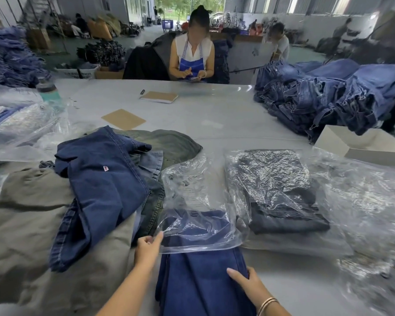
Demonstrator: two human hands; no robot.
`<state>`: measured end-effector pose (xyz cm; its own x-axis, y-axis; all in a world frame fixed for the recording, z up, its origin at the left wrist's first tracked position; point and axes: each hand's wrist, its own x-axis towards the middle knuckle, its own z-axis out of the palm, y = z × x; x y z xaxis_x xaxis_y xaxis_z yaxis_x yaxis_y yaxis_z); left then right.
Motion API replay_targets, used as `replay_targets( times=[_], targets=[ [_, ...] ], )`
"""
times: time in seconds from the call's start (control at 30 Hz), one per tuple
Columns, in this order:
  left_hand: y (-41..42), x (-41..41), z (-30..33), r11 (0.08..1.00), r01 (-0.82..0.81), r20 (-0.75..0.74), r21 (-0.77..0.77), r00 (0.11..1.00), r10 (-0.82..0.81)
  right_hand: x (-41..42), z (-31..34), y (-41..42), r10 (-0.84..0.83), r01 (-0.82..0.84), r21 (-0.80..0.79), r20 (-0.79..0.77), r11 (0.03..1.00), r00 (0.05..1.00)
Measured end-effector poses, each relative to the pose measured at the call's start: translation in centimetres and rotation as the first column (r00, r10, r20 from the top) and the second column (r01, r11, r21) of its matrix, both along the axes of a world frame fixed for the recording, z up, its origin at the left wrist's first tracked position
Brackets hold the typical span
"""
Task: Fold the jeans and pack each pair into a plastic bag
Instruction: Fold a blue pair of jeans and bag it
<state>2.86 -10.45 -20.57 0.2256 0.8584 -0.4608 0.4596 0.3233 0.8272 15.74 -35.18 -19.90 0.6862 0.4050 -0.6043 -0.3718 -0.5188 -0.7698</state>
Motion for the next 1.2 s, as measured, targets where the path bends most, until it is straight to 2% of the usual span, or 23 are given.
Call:
replay_targets(
  times=[0.17, 0.33, 0.4, 0.47, 0.6, 0.67, 0.73, 0.83, 0.93, 1.03, 1.1, 1.13, 1.17, 1.2],
  targets=[
    [0.1, 0.1, -0.5, 0.975, 0.193, 0.014, -0.113, 0.981, -0.193, -1.0, 1.1, 2.1, 0.046, -0.006, 0.162, -0.243, 0.987, 0.969],
    [0.1, -0.2, 0.6, 0.926, 0.314, 0.074, -0.212, 0.949, -0.305, -1.5, 2.9, 3.4, 0.141, -0.008, 0.329, -0.381, 0.944, 0.914],
    [0.3, -0.8, 1.3, 0.886, 0.356, 0.147, -0.298, 0.934, -0.326, -0.7, 3.6, 3.3, 0.189, -0.02, 0.383, -0.411, 0.924, 0.892],
    [0.3, -1.2, 1.8, 0.842, 0.383, 0.242, -0.38, 0.92, -0.309, -0.1, 4.5, 3.1, 0.217, 0.002, 0.453, -0.431, 0.892, 0.876],
    [-0.8, -1.1, 3.3, 0.761, 0.374, 0.486, -0.53, 0.869, -0.088, 0.6, 6.3, 3.2, 0.261, 0.109, 0.597, -0.498, 0.795, 0.827],
    [-1.7, -1.1, 4.3, 0.714, 0.45, 0.55, -0.536, 0.828, -0.109, 0.8, 6.9, 3.3, 0.272, 0.161, 0.649, -0.513, 0.743, 0.814],
    [-2.2, -1.5, 5.1, 0.648, 0.563, 0.603, -0.513, 0.774, -0.194, 1.2, 7.5, 3.4, 0.236, 0.215, 0.678, -0.508, 0.703, 0.828],
    [-2.4, -2.2, 6.1, 0.599, 0.651, 0.622, -0.466, 0.723, -0.302, 2.0, 7.6, 3.6, 0.039, 0.355, 0.688, -0.486, 0.633, 0.873],
    [-1.9, -3.0, 4.3, 0.703, 0.591, 0.487, -0.395, 0.784, -0.385, 2.4, 7.3, 3.9, -0.049, 0.407, 0.666, -0.486, 0.626, 0.872],
    [-1.6, -3.5, 3.0, 0.755, 0.571, 0.241, -0.323, 0.821, -0.518, 2.4, 6.2, 4.2, -0.046, 0.37, 0.571, -0.502, 0.733, 0.864],
    [-0.9, -3.1, 2.1, 0.85, 0.513, -0.035, -0.12, 0.853, -0.52, 2.0, 5.4, 4.0, -0.026, 0.328, 0.466, -0.545, 0.822, 0.838],
    [-0.7, -2.8, 2.2, 0.895, 0.445, -0.08, 0.016, 0.893, -0.443, 1.7, 5.1, 3.8, -0.004, 0.301, 0.427, -0.57, 0.853, 0.821],
    [-1.0, -2.2, 2.8, 0.908, 0.395, -0.04, 0.14, 0.919, -0.393, 1.4, 5.2, 3.6, 0.002, 0.28, 0.401, -0.576, 0.872, 0.818],
    [-1.6, -1.4, 3.7, 0.877, 0.398, 0.02, 0.27, 0.908, -0.419, 1.2, 5.4, 3.5, 0.003, 0.273, 0.394, -0.575, 0.878, 0.818]
  ],
)
